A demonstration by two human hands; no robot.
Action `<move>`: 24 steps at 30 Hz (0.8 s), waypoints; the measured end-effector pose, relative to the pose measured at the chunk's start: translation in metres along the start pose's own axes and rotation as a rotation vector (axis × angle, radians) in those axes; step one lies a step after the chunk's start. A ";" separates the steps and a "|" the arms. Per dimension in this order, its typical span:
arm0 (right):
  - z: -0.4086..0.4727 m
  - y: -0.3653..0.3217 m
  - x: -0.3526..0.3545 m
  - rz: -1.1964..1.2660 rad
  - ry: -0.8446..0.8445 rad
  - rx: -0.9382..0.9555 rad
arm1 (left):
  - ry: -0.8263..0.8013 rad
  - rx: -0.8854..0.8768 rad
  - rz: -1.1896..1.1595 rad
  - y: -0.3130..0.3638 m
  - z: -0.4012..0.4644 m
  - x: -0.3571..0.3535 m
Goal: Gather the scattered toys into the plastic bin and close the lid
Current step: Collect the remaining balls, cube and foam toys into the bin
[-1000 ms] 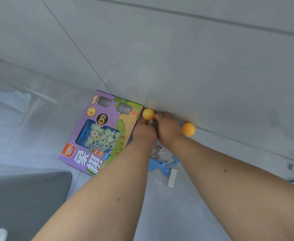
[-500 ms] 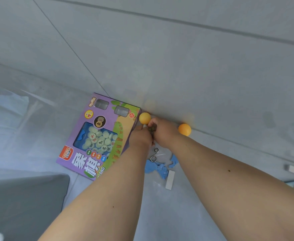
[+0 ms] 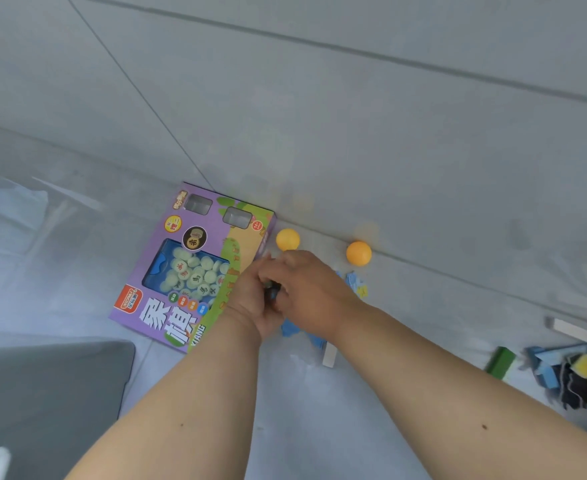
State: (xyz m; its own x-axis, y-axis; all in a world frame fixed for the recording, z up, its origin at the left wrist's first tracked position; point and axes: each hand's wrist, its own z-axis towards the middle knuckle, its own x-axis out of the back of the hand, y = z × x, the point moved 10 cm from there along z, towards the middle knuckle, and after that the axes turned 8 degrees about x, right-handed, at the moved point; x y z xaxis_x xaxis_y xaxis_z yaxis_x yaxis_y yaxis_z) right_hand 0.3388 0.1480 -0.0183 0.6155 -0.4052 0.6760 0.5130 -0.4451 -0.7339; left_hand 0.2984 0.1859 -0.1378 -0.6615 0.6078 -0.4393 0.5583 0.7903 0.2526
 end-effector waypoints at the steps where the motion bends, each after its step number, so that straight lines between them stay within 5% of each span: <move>1: -0.008 0.002 0.008 0.029 0.085 -0.027 | 0.002 -0.001 0.004 0.001 -0.003 0.000; 4: -0.052 0.049 0.039 -0.011 0.443 -0.374 | 0.038 -0.030 0.037 0.007 -0.018 0.001; 8: -0.102 0.107 0.020 -0.166 0.242 -0.834 | 0.122 -0.041 0.177 0.003 -0.031 0.008; 12: -0.094 0.113 0.003 -0.131 0.161 -0.822 | 0.220 -0.054 0.292 -0.006 -0.040 0.019; 18: -0.087 0.123 -0.003 0.013 0.107 -0.923 | 0.233 -0.045 0.183 -0.021 -0.048 0.024; 24: -0.075 0.114 -0.004 0.030 0.038 -0.834 | 0.276 -0.056 0.151 -0.027 -0.050 0.025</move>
State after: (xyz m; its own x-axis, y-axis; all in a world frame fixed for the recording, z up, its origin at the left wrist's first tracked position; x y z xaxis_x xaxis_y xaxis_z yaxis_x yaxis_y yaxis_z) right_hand 0.3501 0.0391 -0.0998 0.5937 -0.4463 0.6696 -0.1233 -0.8728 -0.4723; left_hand 0.2414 0.1837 -0.1127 -0.6882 0.7109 -0.1447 0.6372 0.6877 0.3479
